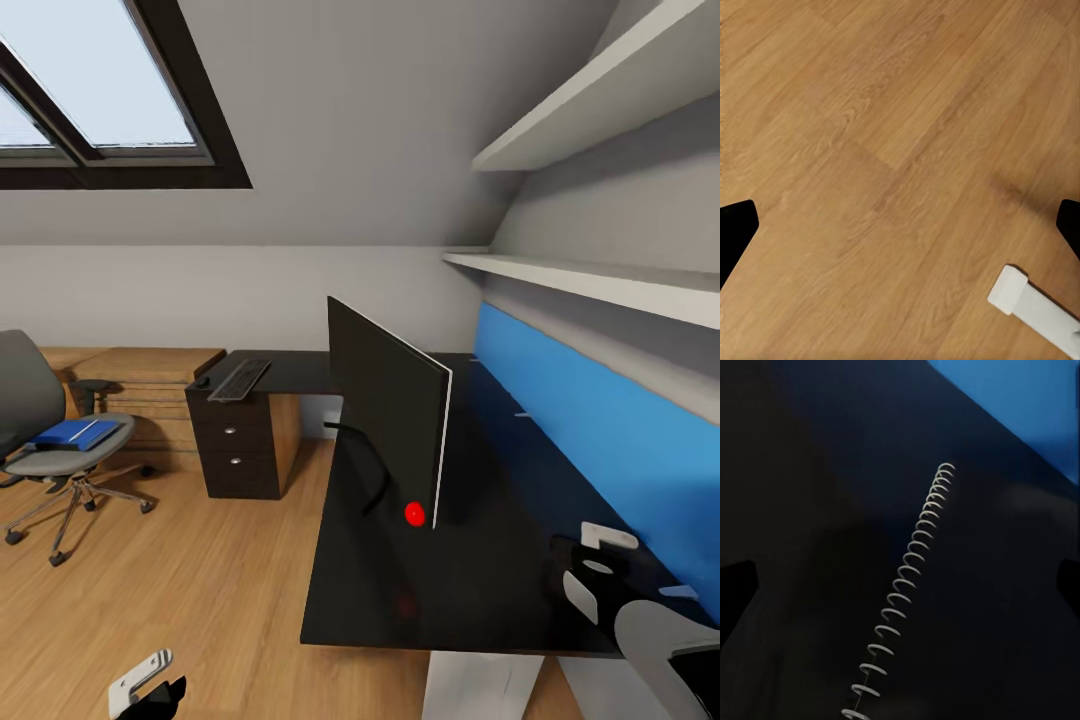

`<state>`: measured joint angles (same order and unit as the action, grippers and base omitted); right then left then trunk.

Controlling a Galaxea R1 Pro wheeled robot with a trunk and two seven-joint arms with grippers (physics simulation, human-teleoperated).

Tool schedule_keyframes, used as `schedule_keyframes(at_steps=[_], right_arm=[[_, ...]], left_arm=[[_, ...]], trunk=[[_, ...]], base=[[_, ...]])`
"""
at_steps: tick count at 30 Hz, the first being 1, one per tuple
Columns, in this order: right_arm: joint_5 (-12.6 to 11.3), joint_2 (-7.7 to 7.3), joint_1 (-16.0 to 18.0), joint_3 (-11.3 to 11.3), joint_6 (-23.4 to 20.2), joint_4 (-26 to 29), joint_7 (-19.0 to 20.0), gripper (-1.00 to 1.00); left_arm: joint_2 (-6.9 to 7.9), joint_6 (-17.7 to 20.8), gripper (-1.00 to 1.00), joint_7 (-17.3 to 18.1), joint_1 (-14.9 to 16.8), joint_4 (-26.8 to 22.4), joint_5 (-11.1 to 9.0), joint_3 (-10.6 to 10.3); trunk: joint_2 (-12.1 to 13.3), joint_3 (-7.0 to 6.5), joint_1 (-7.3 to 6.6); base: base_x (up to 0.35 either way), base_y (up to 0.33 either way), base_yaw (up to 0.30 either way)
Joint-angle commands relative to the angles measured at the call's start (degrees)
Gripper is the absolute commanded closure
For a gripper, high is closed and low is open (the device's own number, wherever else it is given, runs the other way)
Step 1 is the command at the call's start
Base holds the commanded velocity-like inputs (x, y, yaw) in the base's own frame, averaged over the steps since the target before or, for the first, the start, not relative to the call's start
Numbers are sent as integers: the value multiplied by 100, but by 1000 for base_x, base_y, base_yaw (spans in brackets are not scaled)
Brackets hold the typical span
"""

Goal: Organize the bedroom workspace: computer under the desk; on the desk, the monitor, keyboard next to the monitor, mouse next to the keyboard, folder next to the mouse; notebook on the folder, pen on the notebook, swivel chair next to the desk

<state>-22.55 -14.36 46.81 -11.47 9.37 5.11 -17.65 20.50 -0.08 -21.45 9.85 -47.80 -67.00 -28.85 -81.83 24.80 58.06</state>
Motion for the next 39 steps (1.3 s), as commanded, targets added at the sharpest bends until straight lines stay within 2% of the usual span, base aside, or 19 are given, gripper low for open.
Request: schedule_keyframes(at_steps=[1, 3, 5, 8, 11, 13, 19, 22, 27, 30, 34, 39], right_arm=[[-60, -2, 4, -47, 46, -2, -15, -100], [-62, -4, 4, -34, 127, -1, -17, -100], [-70, -5, 4, 16, 384, -3, -24, -100], [-75, -9, 4, 62, 476, -6, -26, -100], [-131, -18, 4, 186, 540, -9, -27, -100], [-184, -29, 4, 256, 554, -11, -28, -100], [-250, -71, 4, 260, 508, 15, 4, -100], [-344, 28, 4, 286, 410, 75, 100, -100], [-507, 103, 4, 292, 249, 22, 43, -100], [-410, 200, 4, 301, 347, -45, -27, -100], [-282, 325, 4, 303, 474, -57, -40, -100], [-163, 344, 4, 297, 634, -62, -46, -100]], left_arm=[[8, -1, -100, -42, 6, -9, -24, -28], [7, -1, -100, -43, 5, 12, -24, -32], [-17, -1, -100, -43, 4, 176, -15, -84], [-64, -1, -100, -45, 6, 214, 8, -165], [-115, -1, -100, -54, 7, 241, 119, -304], [-133, -4, -100, -57, 7, 249, 207, -345], [-173, -41, -100, -44, 6, 286, 258, -327], [-270, -138, -100, -55, 4, 328, 278, -349], [-289, -155, -100, -61, 6, 327, 284, -352], [-360, -200, -100, -66, 3, 331, 284, -357], [-384, -243, -100, -68, 4, 333, 282, -363], [-388, -255, -100, -68, 5, 333, 279, -360]], trunk=[[-4, 7, 0], [-4, 7, 0], [-4, 7, 0], [-4, 7, 0], [-4, 7, 0], [-4, 7, 0], [-4, 7, 0], [-4, 7, 0], [-4, 7, 0], [-4, 7, 0], [-4, 7, 0], [-4, 7, 0]], base=[[0, 0, 0], [0, 0, 0], [0, -25, 0], [23, -101, 0], [89, -193, 0], [80, -160, 0], [23, -46, 0], [0, 0, 0], [0, 0, 0], [0, 0, 0], [0, 0, 0], [0, 0, 0]])
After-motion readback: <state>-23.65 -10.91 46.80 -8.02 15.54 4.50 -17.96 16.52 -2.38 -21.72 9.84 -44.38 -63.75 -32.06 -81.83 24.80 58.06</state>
